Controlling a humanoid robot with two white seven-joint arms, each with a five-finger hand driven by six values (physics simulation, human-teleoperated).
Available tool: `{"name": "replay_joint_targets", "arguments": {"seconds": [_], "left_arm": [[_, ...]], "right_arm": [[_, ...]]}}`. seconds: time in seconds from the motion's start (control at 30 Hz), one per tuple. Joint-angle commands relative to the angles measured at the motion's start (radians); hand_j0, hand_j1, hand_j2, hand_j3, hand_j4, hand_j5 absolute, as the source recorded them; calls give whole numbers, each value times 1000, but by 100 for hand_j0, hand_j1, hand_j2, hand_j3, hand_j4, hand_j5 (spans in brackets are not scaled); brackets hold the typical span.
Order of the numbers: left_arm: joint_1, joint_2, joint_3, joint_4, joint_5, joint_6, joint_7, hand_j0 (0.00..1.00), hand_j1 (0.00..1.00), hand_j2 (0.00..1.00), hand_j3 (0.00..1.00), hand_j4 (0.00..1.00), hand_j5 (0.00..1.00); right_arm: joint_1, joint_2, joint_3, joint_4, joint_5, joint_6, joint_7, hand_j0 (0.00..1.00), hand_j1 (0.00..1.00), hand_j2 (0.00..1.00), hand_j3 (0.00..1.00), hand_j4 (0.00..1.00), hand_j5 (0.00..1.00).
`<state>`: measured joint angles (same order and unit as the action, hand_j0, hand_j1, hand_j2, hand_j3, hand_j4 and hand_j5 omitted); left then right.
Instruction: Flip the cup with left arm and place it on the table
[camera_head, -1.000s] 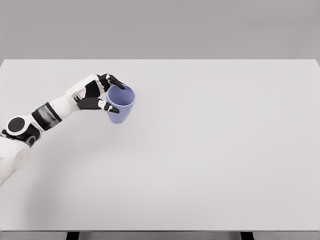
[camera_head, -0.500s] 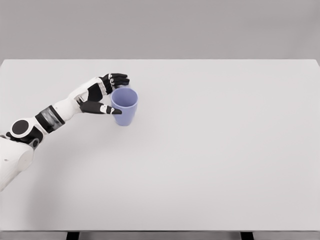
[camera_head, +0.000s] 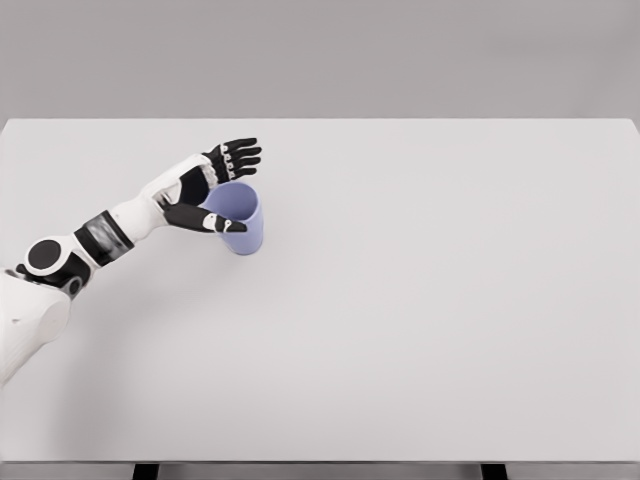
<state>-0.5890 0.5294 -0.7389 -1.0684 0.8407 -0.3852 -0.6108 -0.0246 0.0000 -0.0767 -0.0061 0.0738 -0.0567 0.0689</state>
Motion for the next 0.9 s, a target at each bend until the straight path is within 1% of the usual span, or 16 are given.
{"name": "replay_joint_targets", "arguments": {"seconds": [0.0, 0.13, 0.23, 0.37, 0.6, 0.7, 0.77, 0.8, 0.87], "left_arm": [[-2, -3, 1, -5, 6, 0, 0, 100, 100, 100, 100, 100, 100], [-6, -3, 1, -7, 8, 0, 0, 100, 100, 100, 100, 100, 100], [-8, 0, 3, -28, 8, 0, 0, 100, 100, 100, 100, 100, 100], [-12, 0, 3, -33, 9, 0, 0, 100, 100, 100, 100, 100, 100], [-41, 14, 3, -54, 9, -1, 0, 100, 100, 100, 100, 100, 100], [-69, 60, 3, -90, 9, -6, 0, 100, 100, 100, 100, 100, 100], [-94, 116, 3, -87, 6, -7, 0, 100, 100, 100, 100, 100, 100], [-117, 187, -1, -76, -17, -6, 0, 100, 100, 100, 100, 100, 100], [-129, 296, 1, -82, -130, -26, 0, 100, 100, 100, 100, 100, 100]], "right_arm": [[0, 0, 0, 0, 0, 0, 0, 100, 100, 100, 100, 100, 100], [0, 0, 0, 0, 0, 0, 0, 100, 100, 100, 100, 100, 100], [-2, 0, 0, 0, 0, 0, 0, 100, 100, 100, 100, 100, 100], [0, 0, 0, 0, 0, 0, 0, 100, 100, 100, 100, 100, 100], [0, 0, 0, 0, 0, 0, 0, 100, 100, 100, 100, 100, 100], [-2, 0, 0, 0, 0, 0, 0, 100, 100, 100, 100, 100, 100], [0, 0, 0, 0, 0, 0, 0, 100, 100, 100, 100, 100, 100], [0, 0, 0, 0, 0, 0, 0, 100, 100, 100, 100, 100, 100], [0, 0, 0, 0, 0, 0, 0, 100, 100, 100, 100, 100, 100]]}}
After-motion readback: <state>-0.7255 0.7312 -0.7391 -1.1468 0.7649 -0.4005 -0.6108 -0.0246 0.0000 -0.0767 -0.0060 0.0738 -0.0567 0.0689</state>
